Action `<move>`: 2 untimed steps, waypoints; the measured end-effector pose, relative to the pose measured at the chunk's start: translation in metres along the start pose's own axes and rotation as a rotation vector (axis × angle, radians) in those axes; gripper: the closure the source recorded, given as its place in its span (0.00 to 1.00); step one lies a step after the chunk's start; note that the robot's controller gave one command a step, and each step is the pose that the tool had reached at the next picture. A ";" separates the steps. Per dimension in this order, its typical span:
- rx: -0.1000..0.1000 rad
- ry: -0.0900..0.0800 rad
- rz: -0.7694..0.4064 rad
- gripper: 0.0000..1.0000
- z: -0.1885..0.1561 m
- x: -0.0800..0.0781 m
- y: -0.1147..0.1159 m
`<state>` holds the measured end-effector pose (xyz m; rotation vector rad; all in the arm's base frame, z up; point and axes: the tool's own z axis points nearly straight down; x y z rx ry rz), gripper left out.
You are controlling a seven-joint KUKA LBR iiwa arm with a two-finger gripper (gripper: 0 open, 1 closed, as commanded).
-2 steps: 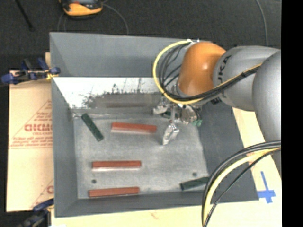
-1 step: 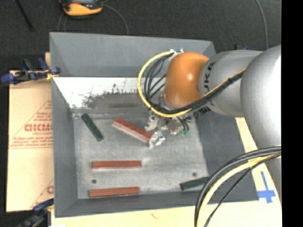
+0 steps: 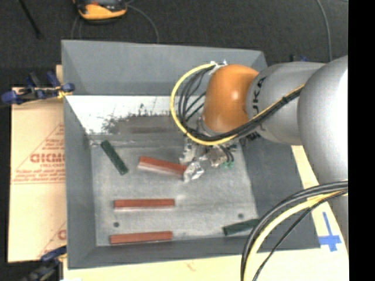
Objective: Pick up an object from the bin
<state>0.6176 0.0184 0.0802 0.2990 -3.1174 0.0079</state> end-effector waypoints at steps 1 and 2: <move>-0.003 -0.008 -0.014 1.00 -0.034 -0.002 0.000; -0.002 -0.014 -0.030 1.00 -0.140 0.002 -0.013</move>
Offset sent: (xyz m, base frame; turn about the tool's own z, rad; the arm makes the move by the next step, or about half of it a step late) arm 0.0002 -0.0107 0.1388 -0.0323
